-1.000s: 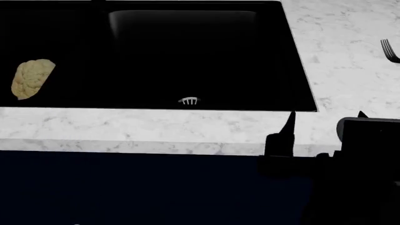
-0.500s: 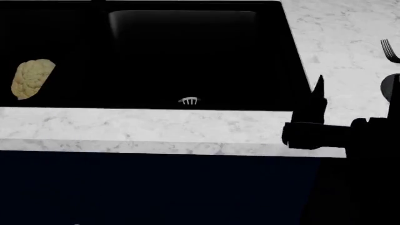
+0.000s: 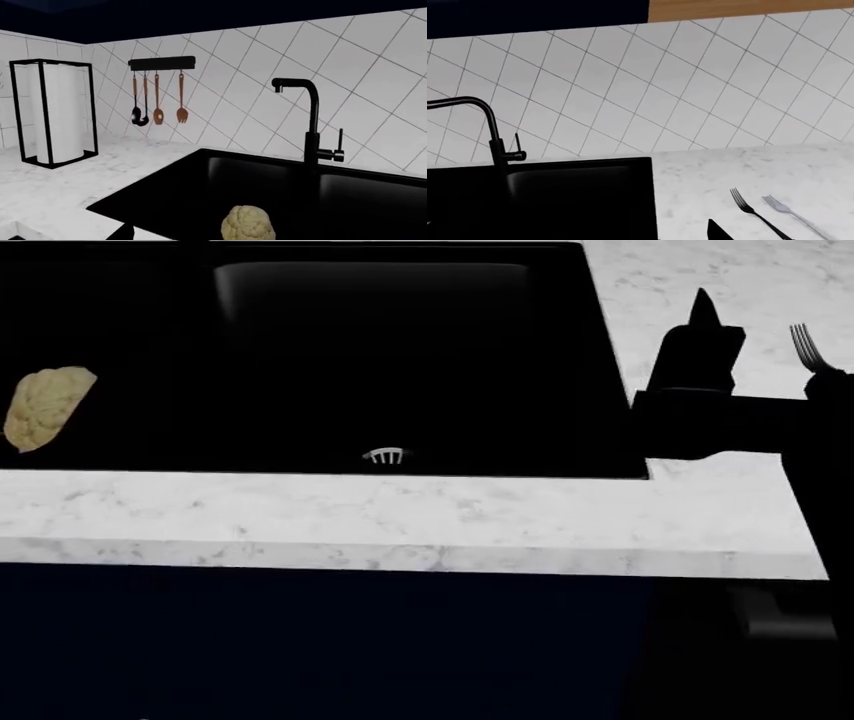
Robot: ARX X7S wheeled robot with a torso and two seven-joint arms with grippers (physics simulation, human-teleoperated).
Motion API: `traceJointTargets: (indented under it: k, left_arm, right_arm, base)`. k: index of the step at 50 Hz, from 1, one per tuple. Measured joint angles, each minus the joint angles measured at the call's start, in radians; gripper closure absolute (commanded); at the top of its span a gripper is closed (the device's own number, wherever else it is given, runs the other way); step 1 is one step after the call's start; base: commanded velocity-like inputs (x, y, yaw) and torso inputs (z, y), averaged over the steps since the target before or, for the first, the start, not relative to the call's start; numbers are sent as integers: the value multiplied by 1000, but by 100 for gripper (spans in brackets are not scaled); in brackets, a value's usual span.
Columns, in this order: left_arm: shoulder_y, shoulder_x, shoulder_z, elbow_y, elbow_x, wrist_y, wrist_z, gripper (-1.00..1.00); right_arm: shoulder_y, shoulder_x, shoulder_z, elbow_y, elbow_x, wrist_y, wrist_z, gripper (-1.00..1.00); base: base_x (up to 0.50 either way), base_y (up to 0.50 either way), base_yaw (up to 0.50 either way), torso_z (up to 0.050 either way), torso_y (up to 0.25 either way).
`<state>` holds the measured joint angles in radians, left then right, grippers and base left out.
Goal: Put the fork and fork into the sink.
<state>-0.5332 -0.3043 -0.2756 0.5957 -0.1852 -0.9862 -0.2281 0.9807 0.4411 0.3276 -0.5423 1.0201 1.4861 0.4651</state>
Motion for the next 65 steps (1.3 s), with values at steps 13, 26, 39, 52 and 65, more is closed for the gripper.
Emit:
traceJointTargets:
  k: [13, 26, 39, 52, 65]
  left_arm:
    - [7, 3, 5, -7, -7, 9, 0, -100]
    - [8, 2, 0, 2, -16, 2, -2, -100]
    - [7, 0, 3, 3, -20, 0, -6, -100]
    - [9, -1, 5, 1, -26, 2, -8, -100]
    - [8, -4, 10, -5, -26, 4, -13, -100]
  right_arm:
    - [-5, 11, 13, 4, 59, -23, 19, -100]
    - [-2, 21, 20, -1, 104, -33, 39, -100]
    - [-3, 33, 13, 0, 132, -48, 50, -100]
    - [-17, 47, -14, -1, 133, -74, 43, -100]
    - [-36, 60, -24, -3, 138, -94, 46, -100]
  base:
    - [260, -343, 0, 0, 0]
    - [390, -318, 0, 0, 0]
    - [409, -306, 0, 0, 0]
    - [330, -104, 0, 0, 1]
    - [0, 0, 0, 0, 0]
